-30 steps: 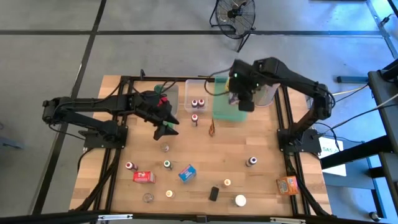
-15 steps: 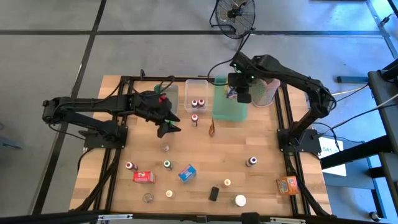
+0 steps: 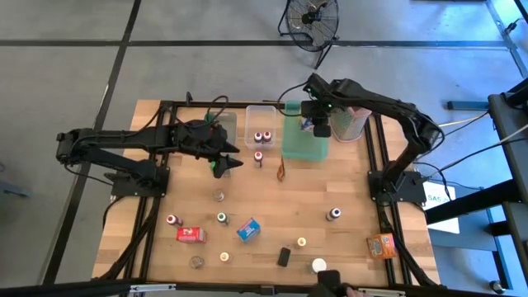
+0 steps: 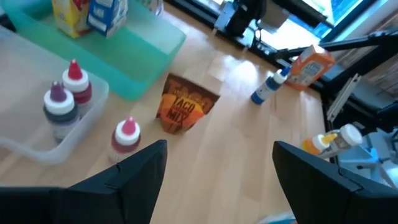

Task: Pick & Place Kitchen Items
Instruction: Put the blue cereal box into the green bin

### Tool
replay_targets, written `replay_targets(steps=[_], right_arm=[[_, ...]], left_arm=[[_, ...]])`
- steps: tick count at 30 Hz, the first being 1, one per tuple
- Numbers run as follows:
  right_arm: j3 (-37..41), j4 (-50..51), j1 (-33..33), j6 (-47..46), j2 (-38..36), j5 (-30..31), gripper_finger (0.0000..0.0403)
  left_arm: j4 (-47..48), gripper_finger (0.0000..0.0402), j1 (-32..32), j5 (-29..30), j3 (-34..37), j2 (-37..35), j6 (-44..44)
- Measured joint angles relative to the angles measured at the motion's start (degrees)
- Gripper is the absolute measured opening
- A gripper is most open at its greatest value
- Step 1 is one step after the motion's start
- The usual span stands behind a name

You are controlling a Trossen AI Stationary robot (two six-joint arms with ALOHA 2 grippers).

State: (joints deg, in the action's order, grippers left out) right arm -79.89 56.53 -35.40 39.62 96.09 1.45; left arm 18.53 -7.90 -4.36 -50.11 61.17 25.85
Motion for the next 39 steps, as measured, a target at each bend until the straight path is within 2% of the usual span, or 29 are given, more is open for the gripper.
replay_targets(steps=[14,26,31,39], right_arm=[[0.0,-3.2,-1.5,0.9,6.0,-0.3,0.0108],[-0.1,-3.5,-2.8,-0.3,6.3,-0.6,0.0110],[0.0,-4.1,-2.9,-0.2,6.3,-0.6,0.0124],[0.0,-4.1,-3.0,-0.2,6.4,-0.6,0.0168]], left_arm=[[-0.7,0.0286,0.0,0.5,0.0,0.0,0.0],[-0.7,0.0286,0.0,0.4,0.0,-0.1,0.4],[-0.4,0.0287,-0.1,0.3,0.0,-0.4,0.4],[-0.1,0.0287,-0.1,0.3,0.0,-0.4,-0.5]])
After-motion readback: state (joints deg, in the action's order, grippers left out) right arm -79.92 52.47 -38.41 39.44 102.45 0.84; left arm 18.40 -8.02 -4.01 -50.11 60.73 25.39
